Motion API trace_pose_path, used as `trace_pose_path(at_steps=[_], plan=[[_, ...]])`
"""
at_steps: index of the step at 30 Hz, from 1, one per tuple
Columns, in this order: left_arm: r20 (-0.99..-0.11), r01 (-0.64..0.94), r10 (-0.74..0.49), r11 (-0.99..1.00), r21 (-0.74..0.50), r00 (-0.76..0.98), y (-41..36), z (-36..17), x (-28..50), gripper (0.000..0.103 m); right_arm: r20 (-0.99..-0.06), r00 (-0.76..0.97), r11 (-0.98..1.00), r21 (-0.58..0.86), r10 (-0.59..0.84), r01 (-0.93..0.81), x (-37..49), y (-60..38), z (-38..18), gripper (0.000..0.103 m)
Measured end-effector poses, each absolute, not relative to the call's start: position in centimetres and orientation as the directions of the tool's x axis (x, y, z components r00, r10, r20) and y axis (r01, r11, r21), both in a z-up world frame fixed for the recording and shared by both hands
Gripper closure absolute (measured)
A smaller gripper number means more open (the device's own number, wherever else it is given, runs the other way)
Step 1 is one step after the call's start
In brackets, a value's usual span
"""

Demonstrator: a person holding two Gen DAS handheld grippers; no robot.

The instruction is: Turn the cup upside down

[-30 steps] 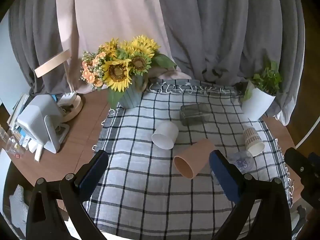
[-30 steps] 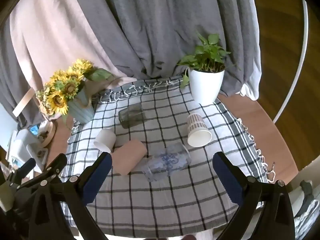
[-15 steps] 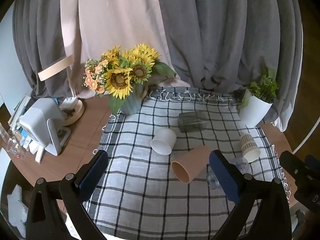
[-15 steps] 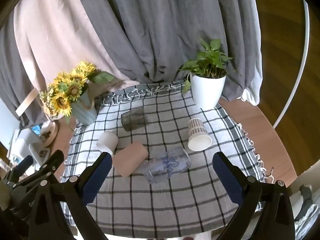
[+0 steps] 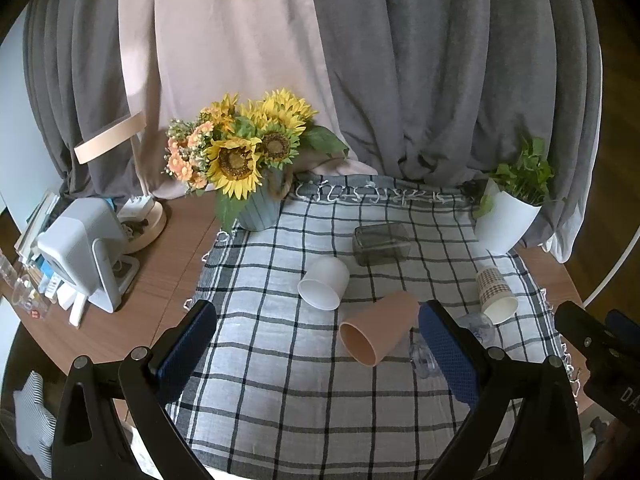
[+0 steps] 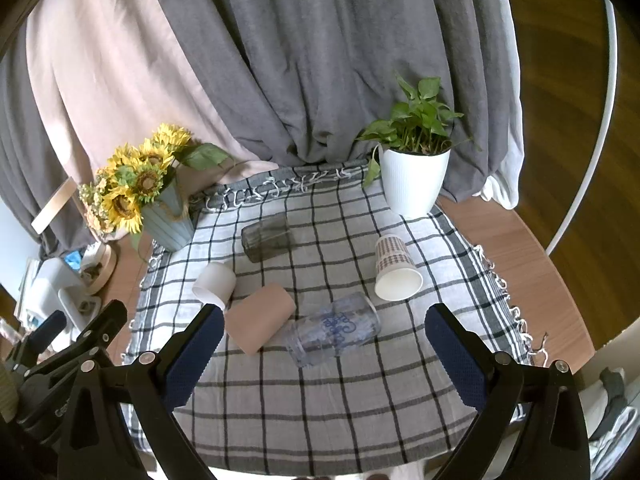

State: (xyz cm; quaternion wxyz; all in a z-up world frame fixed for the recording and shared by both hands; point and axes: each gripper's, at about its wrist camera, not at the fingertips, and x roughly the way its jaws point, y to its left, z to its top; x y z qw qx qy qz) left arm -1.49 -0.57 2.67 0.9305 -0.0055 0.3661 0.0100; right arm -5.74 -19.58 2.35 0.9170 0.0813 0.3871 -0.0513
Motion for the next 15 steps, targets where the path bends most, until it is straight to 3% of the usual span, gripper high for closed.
trace_pose_path(at_steps=[15], plan=[[-0.681,-0.019,0.011,1.000,-0.005,0.732,-0.20,2.43,-1.44,0.000,-0.717,0.696,0.981,0.112,-0.030,0.158,-5.80,-19.62,2.29,0.001]])
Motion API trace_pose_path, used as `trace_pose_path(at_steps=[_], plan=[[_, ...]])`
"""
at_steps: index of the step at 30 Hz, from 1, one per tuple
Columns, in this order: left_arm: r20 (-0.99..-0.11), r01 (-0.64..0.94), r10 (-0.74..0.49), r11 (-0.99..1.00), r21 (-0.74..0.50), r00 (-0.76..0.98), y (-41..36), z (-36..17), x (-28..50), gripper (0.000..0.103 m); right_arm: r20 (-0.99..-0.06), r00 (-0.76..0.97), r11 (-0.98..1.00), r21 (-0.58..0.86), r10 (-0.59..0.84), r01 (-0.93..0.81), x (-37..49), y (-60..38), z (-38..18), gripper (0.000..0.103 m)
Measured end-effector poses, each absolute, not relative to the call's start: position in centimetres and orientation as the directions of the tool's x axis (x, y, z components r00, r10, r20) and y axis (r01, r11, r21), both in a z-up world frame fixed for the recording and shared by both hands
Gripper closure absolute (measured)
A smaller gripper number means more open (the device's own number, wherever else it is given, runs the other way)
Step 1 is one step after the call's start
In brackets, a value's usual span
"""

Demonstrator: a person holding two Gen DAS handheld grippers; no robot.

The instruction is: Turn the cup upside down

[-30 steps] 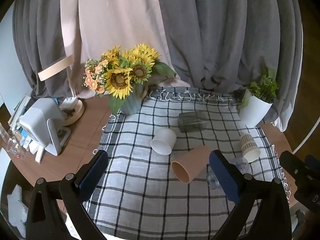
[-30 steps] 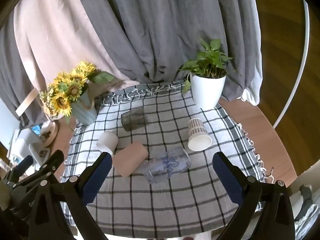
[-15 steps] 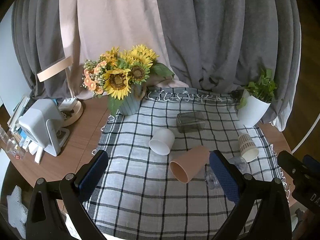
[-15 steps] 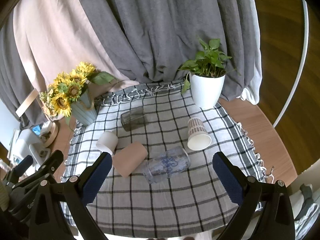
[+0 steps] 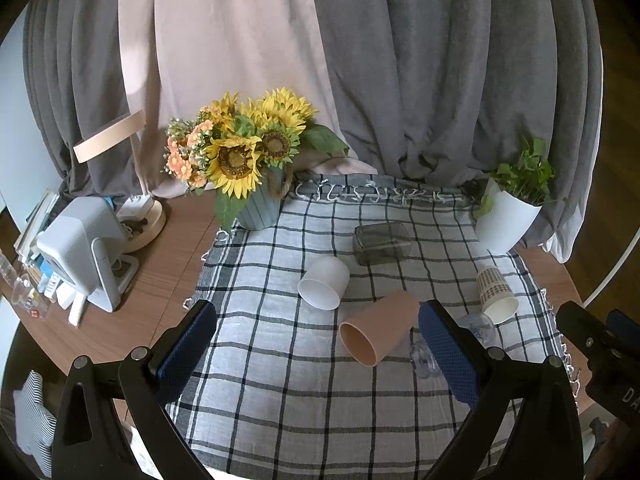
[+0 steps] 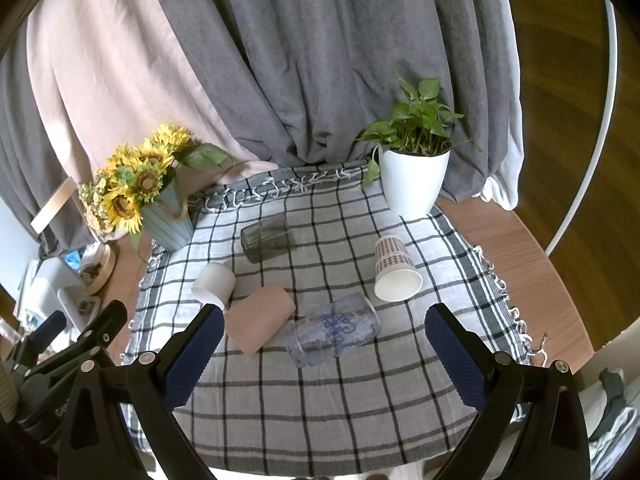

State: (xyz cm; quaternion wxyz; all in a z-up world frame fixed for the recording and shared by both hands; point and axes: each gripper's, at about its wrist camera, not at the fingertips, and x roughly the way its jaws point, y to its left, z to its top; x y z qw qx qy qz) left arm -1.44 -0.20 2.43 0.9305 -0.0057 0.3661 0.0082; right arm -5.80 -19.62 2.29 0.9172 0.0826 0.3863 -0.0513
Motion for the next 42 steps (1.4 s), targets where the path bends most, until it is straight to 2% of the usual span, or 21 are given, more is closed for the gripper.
trace_pose_path(at_steps=[42], plan=[[-0.702,-0.013,0.005,1.000,-0.006,0.712,-0.6,1.3,-1.1,0.000,-0.725,0.688,0.982,0.106,-0.032,0.157,-5.4,-19.7,1.9,0.001]])
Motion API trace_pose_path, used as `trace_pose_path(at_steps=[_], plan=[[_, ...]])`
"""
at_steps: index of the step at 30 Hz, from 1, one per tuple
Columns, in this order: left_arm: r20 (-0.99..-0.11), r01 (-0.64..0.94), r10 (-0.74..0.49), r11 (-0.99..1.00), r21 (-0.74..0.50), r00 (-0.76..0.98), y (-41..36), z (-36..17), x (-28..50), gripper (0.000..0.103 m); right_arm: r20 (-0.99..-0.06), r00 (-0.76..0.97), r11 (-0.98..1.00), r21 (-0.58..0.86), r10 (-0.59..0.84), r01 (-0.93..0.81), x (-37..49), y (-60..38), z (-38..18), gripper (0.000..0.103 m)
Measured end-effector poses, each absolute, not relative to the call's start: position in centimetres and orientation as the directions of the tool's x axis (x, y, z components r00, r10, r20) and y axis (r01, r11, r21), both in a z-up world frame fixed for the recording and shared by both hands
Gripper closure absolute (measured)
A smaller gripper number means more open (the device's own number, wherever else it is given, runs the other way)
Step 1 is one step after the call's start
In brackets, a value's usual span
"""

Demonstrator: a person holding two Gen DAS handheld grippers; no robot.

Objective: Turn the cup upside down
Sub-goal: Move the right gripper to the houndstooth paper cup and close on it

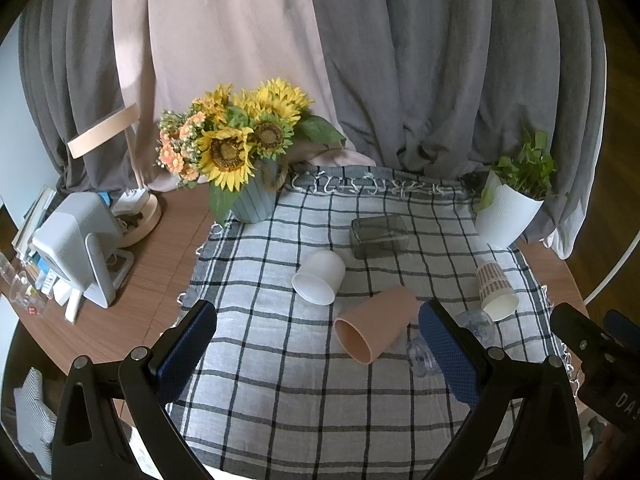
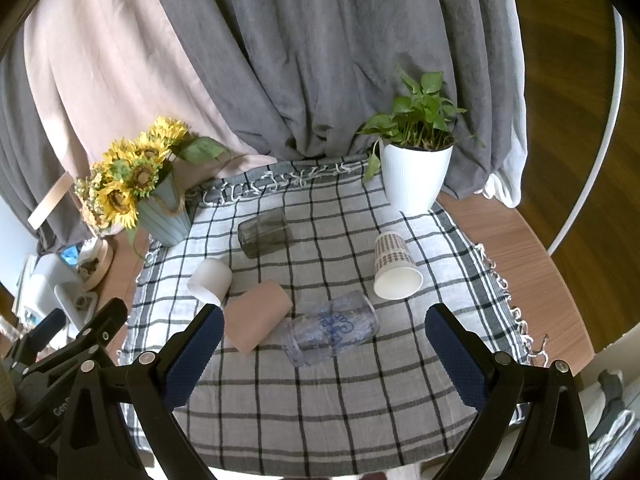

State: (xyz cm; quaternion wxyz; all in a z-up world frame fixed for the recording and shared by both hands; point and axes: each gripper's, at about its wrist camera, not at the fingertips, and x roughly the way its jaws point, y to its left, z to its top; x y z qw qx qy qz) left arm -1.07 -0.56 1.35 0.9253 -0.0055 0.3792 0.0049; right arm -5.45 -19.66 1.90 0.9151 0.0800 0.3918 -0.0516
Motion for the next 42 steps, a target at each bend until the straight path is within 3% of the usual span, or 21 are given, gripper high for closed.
trace_pose_path(at_steps=[15,24,35,42], plan=[[-0.767,-0.075,0.034,0.997,-0.019,0.641,-7.5,-0.7,5.6,0.000,-0.822,0.568,0.978,0.154,0.047,0.142,2.7,-26.8,-1.0,0.001],[-0.850,-0.144,0.036,0.988,-0.048,0.525,-11.4,-4.4,9.6,0.000,-0.915,0.385,0.976,0.181,0.122,0.122,10.1,-30.8,-6.4,0.002],[-0.897,-0.206,0.098,0.979,0.009,0.431,-14.2,-8.2,12.1,0.000,-0.962,0.222,0.973,0.191,0.158,0.133,15.8,-33.6,-13.7,0.009],[-0.910,-0.222,0.118,0.975,0.029,0.397,-14.5,-9.5,12.3,0.000,-0.973,0.150,0.973,0.193,0.173,0.128,17.4,-33.2,-17.1,0.019]])
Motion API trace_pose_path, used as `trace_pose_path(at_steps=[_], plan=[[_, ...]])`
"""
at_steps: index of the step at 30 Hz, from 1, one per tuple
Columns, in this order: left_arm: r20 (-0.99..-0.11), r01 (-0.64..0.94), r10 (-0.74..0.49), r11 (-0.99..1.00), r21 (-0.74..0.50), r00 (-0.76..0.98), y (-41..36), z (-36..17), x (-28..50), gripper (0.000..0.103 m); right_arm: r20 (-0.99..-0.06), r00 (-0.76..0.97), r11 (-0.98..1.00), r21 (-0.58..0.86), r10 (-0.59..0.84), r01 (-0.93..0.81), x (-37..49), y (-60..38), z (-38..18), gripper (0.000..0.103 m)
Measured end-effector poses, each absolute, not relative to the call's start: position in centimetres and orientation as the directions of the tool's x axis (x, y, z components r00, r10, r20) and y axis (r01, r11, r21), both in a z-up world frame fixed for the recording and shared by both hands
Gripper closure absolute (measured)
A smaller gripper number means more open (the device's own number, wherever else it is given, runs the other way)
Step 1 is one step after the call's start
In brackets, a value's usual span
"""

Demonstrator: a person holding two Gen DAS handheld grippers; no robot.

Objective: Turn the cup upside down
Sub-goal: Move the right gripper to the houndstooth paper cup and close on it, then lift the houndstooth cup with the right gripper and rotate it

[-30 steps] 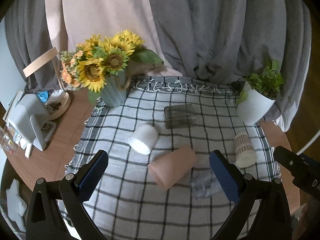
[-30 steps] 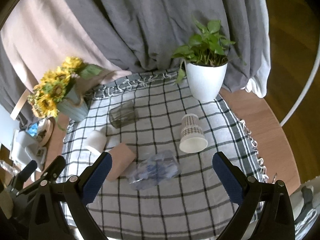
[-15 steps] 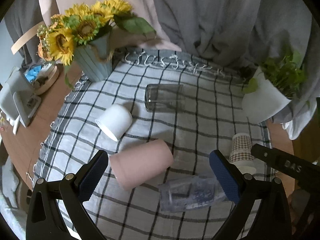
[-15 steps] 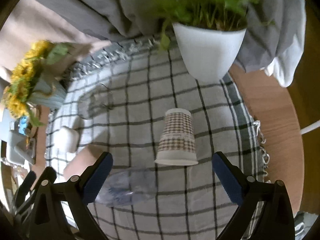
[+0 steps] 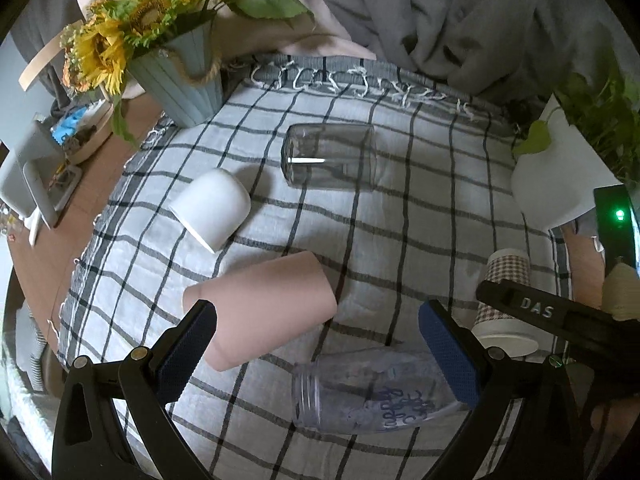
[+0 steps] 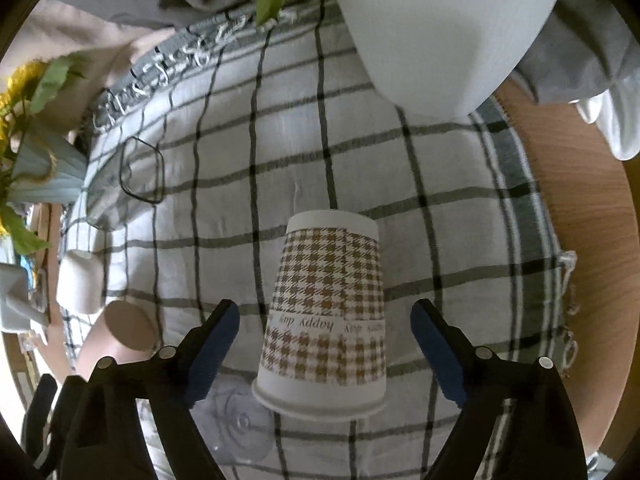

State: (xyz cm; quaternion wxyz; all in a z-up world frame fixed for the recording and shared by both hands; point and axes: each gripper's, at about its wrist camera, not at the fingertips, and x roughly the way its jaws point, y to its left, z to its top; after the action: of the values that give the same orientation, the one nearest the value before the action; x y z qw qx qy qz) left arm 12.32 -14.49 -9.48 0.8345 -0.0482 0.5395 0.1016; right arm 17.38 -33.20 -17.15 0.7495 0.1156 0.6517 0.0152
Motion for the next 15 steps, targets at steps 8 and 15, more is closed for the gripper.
trace_pose_path(at_steps=[8,15], plan=[[-0.914,-0.213,0.130,0.976,0.049,0.384,-14.3,-10.0,12.3,0.000,-0.976,0.133,0.972,0.190,0.172,0.139,17.3,-32.6,-18.6,0.039],[-0.914,-0.165,0.103,0.985,0.040,0.393,-13.3,-9.1,12.0,0.000,-0.971,0.206,0.980,0.151,0.123,0.127,15.7,-32.2,-15.7,0.040]])
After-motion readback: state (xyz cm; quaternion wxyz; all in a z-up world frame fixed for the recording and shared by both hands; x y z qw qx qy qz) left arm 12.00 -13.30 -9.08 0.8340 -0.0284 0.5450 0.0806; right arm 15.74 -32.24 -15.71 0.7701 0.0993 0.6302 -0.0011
